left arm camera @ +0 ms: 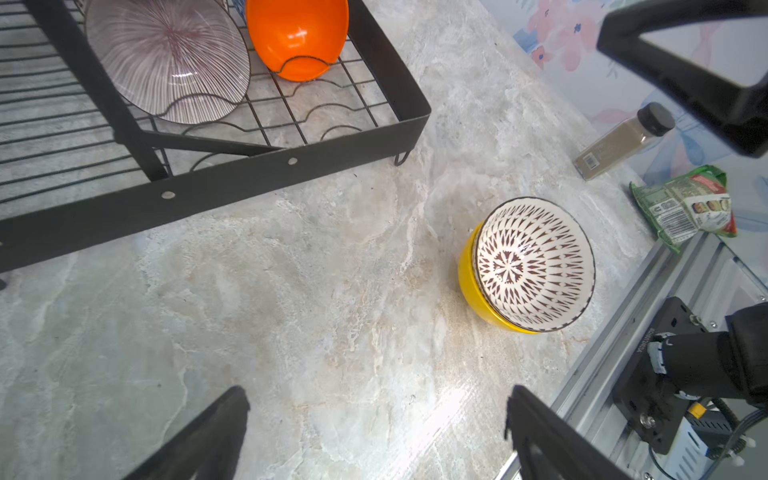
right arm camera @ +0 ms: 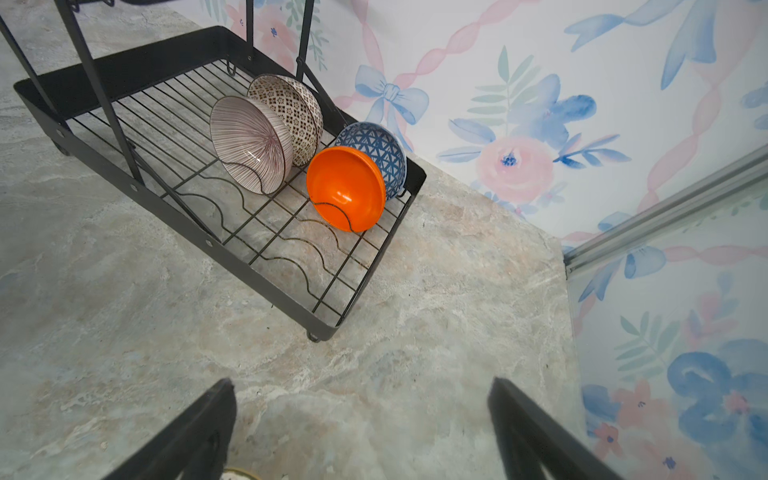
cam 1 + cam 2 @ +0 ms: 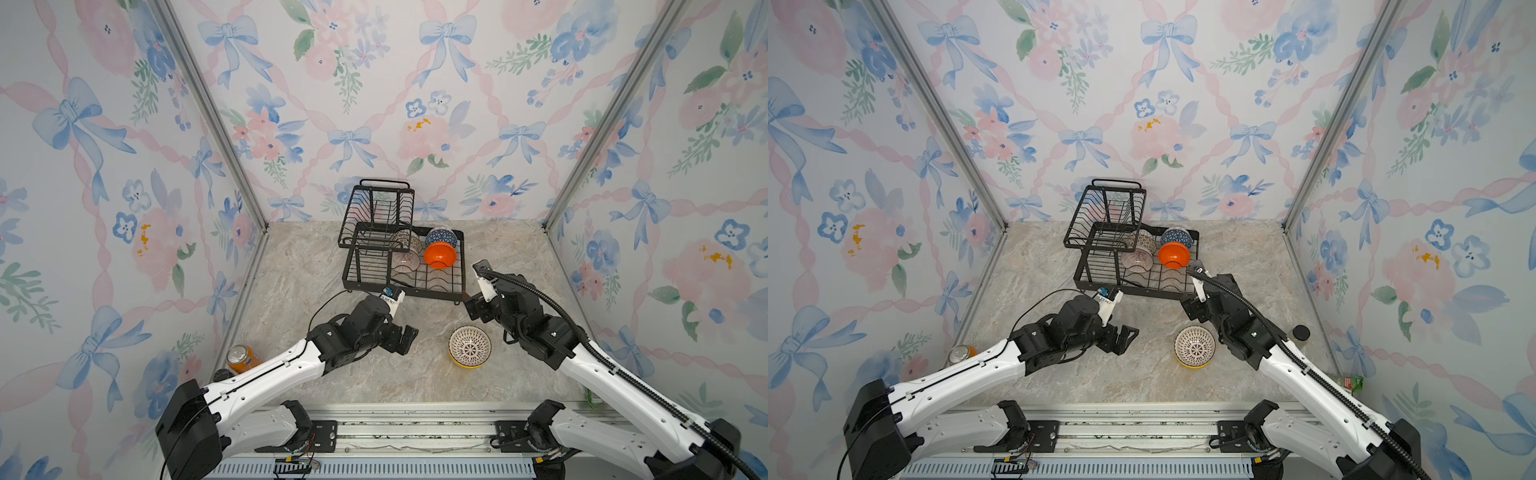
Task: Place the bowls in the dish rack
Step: 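Move the left gripper over the yellow bowl while the right withdraws from the rack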
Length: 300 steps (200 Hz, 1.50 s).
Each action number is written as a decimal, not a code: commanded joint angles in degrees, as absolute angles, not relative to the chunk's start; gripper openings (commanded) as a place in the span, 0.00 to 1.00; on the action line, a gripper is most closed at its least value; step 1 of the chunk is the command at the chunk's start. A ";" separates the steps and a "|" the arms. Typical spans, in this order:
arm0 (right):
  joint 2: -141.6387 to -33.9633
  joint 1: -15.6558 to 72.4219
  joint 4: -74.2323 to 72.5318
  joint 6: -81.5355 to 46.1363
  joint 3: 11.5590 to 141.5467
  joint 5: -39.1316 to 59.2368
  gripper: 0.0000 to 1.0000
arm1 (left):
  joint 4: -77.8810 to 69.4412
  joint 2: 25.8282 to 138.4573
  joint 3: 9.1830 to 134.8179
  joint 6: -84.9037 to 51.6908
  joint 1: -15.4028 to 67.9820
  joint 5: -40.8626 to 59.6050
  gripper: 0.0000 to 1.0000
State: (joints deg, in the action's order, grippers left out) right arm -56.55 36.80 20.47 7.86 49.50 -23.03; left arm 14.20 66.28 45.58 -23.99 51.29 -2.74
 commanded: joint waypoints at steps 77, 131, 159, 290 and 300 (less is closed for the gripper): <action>-57.15 26.55 30.92 -2.56 50.79 -15.49 0.97 | 12.20 90.97 62.73 -23.72 60.26 -3.54 0.98; -57.64 24.59 31.26 -2.72 51.11 -12.97 0.97 | 12.30 101.56 70.25 -21.30 60.77 -2.49 0.85; -58.25 24.29 30.94 -2.81 50.98 -12.40 0.97 | 12.36 105.38 73.36 -19.89 60.74 -1.51 0.70; -59.58 22.50 31.04 -2.97 51.42 -10.58 0.97 | 12.39 108.85 75.53 -18.37 60.52 -2.35 0.20; -59.43 22.49 31.03 -2.99 51.39 -10.61 0.97 | 12.35 108.19 75.11 -18.49 60.48 -2.66 0.19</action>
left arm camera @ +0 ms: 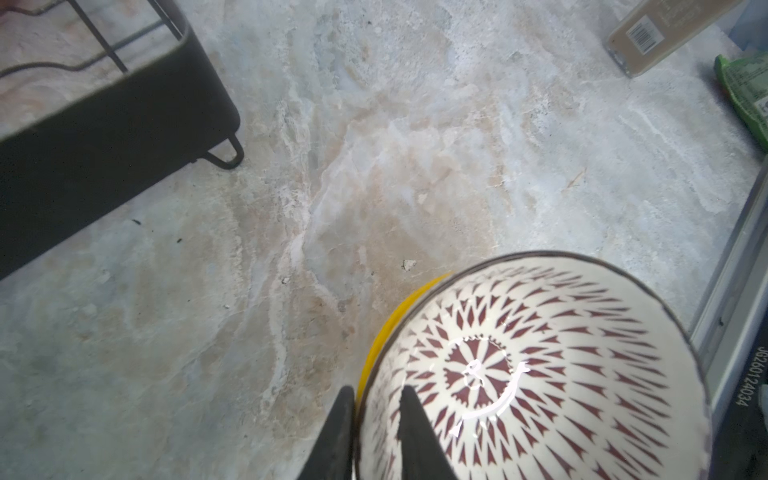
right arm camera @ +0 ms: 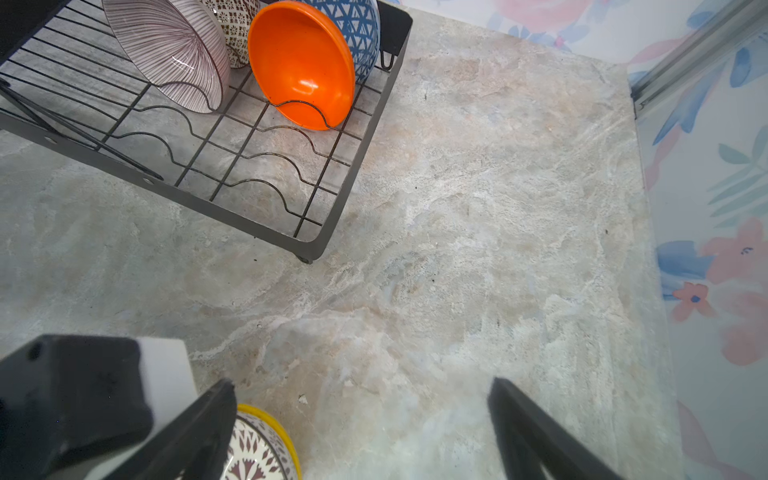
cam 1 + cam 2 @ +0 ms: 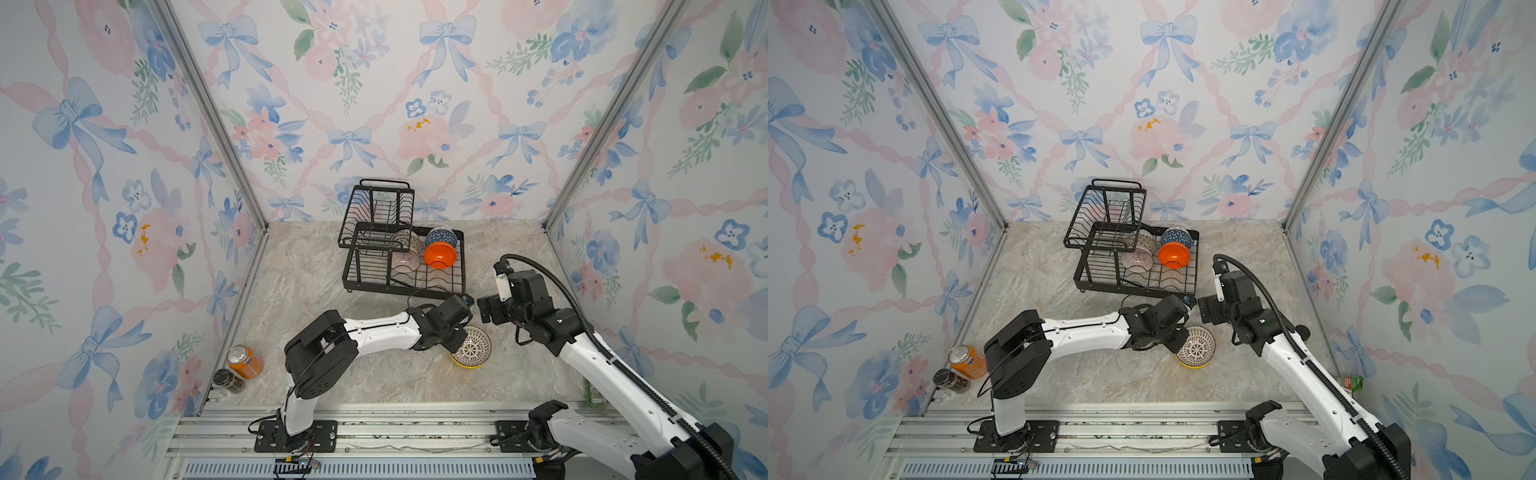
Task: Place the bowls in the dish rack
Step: 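Move the left gripper over the yellow bowl while the right withdraws from the rack, then lower the left gripper onto the yellow bowl's rim and close it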
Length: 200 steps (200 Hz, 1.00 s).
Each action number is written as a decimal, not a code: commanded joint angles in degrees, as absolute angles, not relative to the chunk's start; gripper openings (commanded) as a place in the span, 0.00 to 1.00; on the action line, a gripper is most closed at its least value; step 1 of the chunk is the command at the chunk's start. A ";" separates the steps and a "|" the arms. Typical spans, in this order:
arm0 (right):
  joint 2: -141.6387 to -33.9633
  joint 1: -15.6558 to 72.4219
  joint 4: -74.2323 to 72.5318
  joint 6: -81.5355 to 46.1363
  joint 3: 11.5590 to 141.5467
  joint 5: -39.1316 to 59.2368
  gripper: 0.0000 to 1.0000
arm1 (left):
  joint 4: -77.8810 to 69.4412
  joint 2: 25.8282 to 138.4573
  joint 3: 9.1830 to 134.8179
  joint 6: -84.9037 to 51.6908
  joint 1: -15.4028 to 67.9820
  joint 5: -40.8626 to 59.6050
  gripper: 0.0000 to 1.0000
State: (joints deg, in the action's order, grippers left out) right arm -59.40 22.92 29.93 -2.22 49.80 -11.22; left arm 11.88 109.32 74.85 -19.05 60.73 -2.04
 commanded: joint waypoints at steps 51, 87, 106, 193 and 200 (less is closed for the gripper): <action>-59.57 22.35 30.95 -3.07 51.33 -10.29 0.97 | 12.47 104.21 72.75 -19.32 60.45 -4.35 0.14; -59.81 22.41 31.02 -3.07 51.33 -10.26 0.97 | 12.48 102.34 71.59 -19.27 60.45 -4.79 0.11; -59.94 22.40 31.03 -3.01 51.28 -10.24 0.97 | 12.38 102.52 71.46 -18.77 60.39 -4.75 0.11; -60.07 22.40 31.33 -2.90 51.39 -9.89 0.97 | 10.35 108.56 73.45 -16.61 60.12 -1.50 0.20; -60.17 22.37 31.31 -2.90 51.41 -9.84 0.97 | 10.29 108.84 73.63 -16.69 60.16 -1.45 0.20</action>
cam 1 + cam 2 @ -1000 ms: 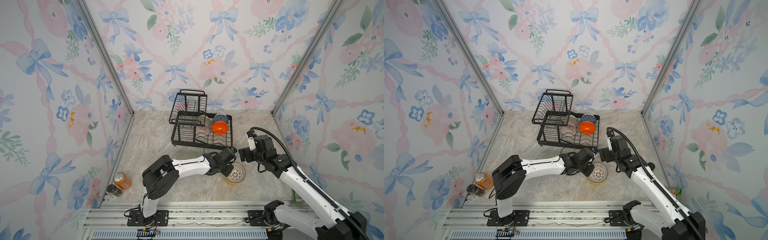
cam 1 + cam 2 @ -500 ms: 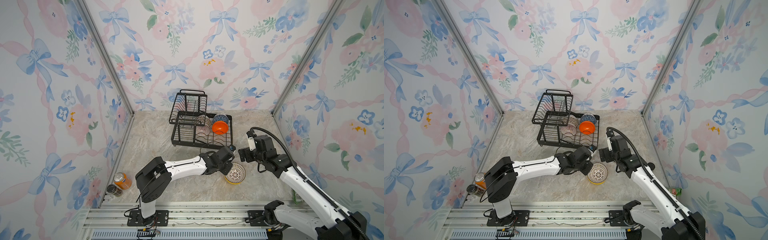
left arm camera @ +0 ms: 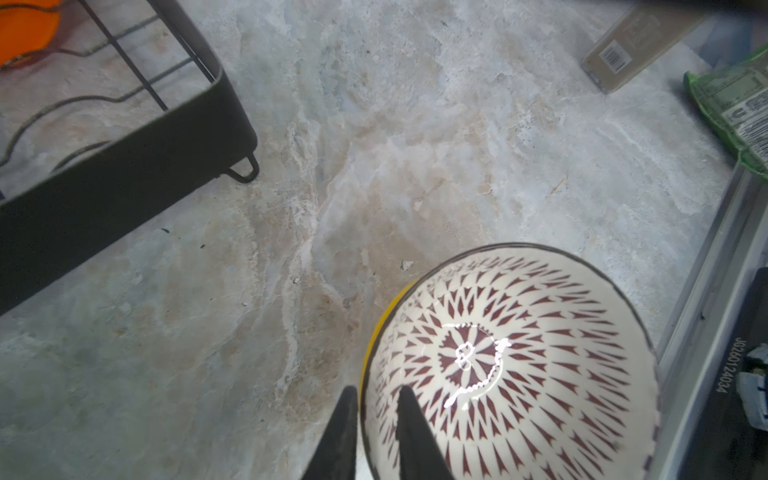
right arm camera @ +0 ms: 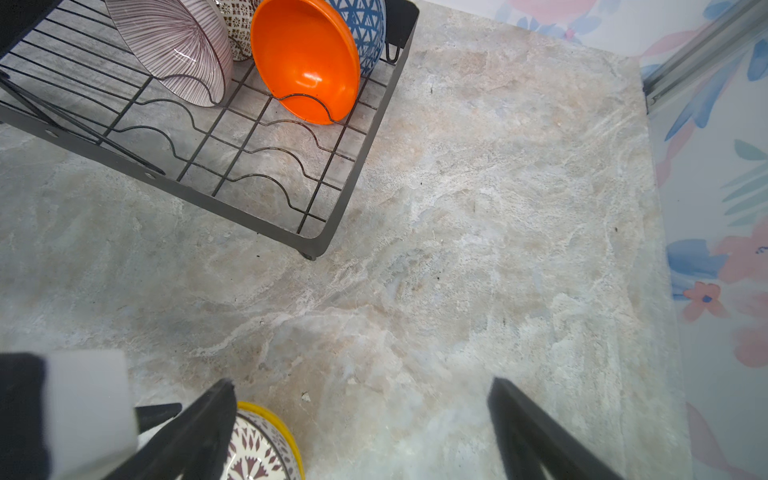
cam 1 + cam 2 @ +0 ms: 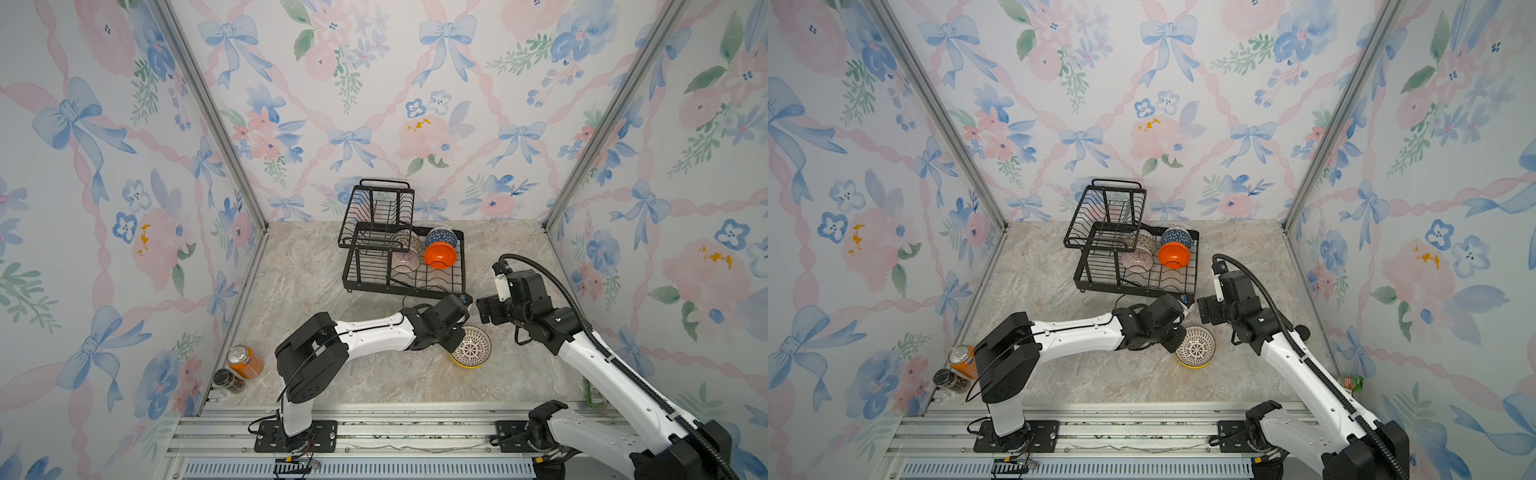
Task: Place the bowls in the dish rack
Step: 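Lower the left gripper onto the yellow bowl's rim and close it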
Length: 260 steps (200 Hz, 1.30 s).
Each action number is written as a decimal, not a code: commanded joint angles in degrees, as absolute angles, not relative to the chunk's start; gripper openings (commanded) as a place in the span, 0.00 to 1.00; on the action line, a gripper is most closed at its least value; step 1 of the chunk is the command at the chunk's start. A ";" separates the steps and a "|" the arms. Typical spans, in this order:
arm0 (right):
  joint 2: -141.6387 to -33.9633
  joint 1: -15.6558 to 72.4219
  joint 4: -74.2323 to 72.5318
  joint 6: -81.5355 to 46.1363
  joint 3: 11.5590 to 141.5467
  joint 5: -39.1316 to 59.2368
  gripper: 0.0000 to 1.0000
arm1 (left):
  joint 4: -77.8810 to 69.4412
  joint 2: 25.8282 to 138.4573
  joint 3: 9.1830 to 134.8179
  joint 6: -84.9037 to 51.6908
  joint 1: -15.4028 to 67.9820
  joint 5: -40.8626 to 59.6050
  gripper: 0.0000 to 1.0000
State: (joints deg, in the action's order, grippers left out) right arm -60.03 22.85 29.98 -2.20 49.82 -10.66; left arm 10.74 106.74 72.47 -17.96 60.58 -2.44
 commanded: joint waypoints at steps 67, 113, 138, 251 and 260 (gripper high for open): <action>-60.19 22.41 31.34 -2.90 51.33 -9.83 0.97 | 10.42 107.73 73.04 -16.88 60.14 -2.63 0.01; -60.20 22.39 31.25 -2.97 51.20 -9.58 0.97 | 10.58 104.35 71.09 -17.74 60.12 -3.86 0.00; -60.20 22.41 31.13 -2.99 51.15 -9.32 0.97 | 10.66 102.20 69.93 -18.10 60.12 -4.48 0.00; -60.17 22.49 31.39 -3.09 51.09 -8.88 0.97 | 12.14 100.62 65.90 -22.02 58.57 -4.83 0.06; -60.13 22.41 31.43 -3.05 51.15 -8.89 0.97 | 12.14 99.87 65.10 -22.37 58.36 -4.96 0.06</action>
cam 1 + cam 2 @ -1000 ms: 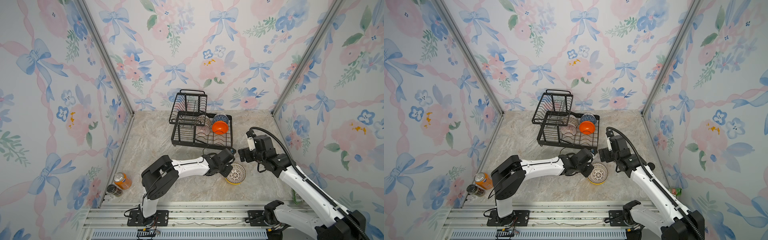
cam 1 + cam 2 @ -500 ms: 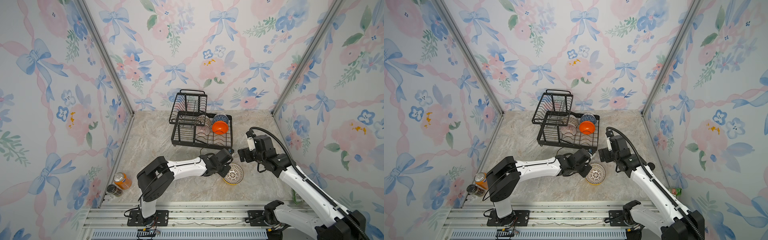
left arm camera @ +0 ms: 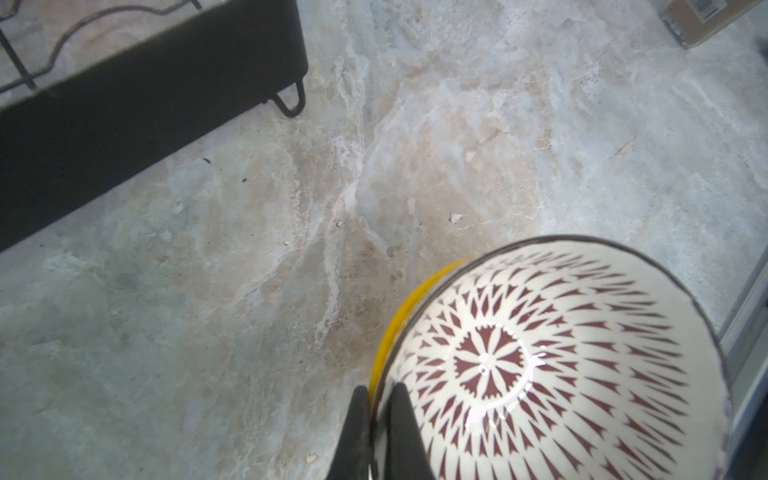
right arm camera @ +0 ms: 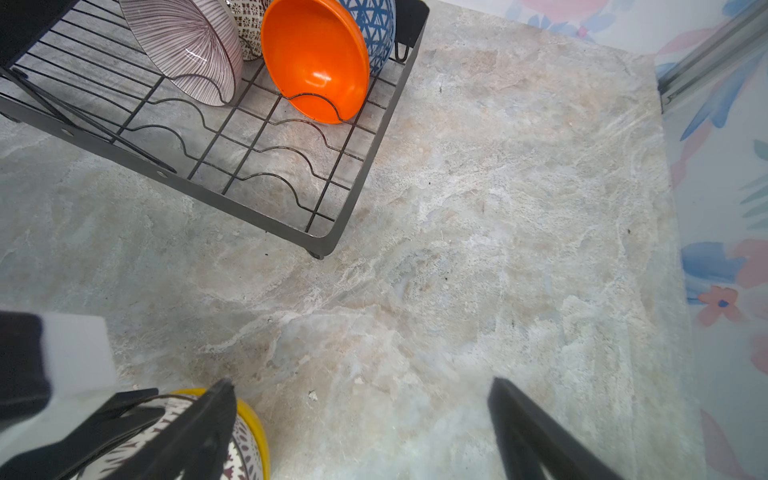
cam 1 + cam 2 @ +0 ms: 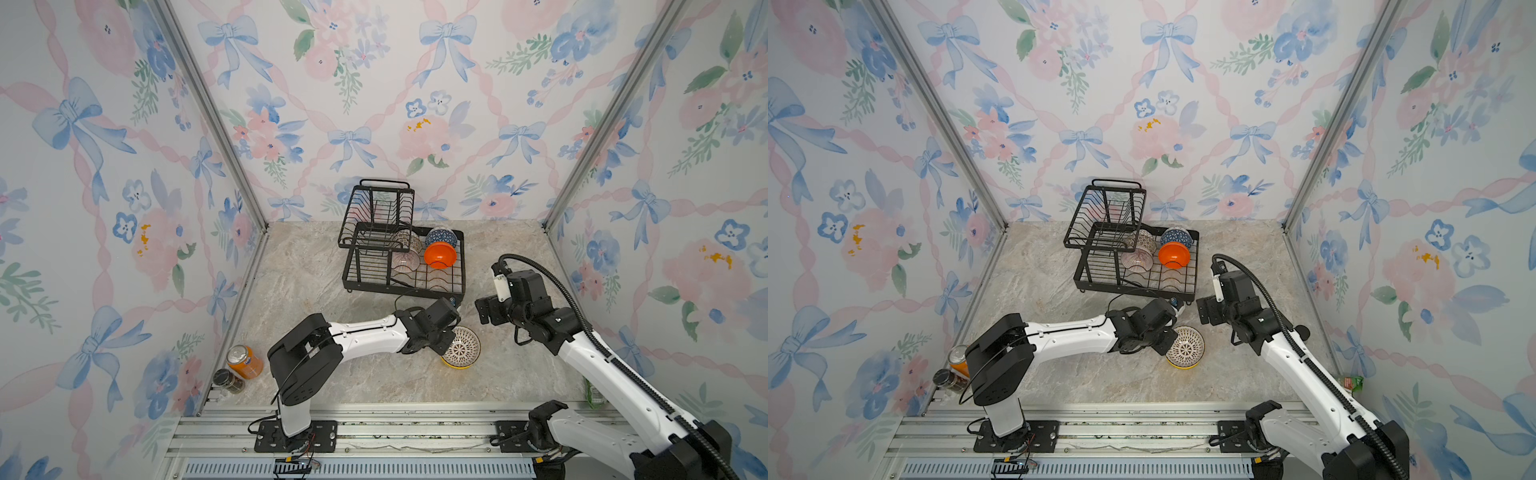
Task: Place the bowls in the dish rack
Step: 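Lower the left gripper onto the yellow bowl's rim and close it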
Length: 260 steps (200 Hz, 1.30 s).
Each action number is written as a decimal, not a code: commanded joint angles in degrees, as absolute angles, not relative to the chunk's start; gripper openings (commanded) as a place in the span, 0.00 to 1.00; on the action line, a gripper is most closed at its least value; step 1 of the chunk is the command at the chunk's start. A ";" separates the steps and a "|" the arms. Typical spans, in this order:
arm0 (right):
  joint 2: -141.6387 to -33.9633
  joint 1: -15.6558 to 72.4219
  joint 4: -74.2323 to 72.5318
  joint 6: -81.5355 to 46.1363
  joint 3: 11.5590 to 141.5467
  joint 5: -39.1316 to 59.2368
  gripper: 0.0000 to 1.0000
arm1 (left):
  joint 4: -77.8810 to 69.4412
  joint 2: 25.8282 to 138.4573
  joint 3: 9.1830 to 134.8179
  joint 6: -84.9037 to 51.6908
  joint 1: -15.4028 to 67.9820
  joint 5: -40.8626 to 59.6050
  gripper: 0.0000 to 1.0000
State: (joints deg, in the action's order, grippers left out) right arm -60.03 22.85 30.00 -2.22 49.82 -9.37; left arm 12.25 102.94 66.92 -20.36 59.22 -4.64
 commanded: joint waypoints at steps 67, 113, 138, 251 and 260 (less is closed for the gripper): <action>-60.52 22.50 31.28 -3.15 51.11 -8.61 0.97 | 12.56 95.42 60.26 -23.31 57.13 -5.37 0.42; -60.57 22.48 31.28 -3.08 51.16 -8.61 0.97 | 12.42 97.64 61.67 -22.06 56.91 -4.43 0.35; -60.72 22.50 31.30 -2.99 51.15 -8.62 0.97 | 12.48 98.58 62.71 -21.80 56.87 -3.97 0.20; -61.61 22.50 30.96 -3.11 51.15 -8.59 0.97 | 12.59 95.73 62.12 -21.62 56.96 -5.26 0.12; -61.62 22.49 30.97 -3.08 51.15 -8.68 0.97 | 12.57 95.29 61.95 -21.67 56.96 -5.51 0.12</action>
State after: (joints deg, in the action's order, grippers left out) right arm -61.17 22.85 30.00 -2.42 49.82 -8.95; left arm 12.05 97.67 61.73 -22.33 57.30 -4.29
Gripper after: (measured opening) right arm 0.967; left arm 0.124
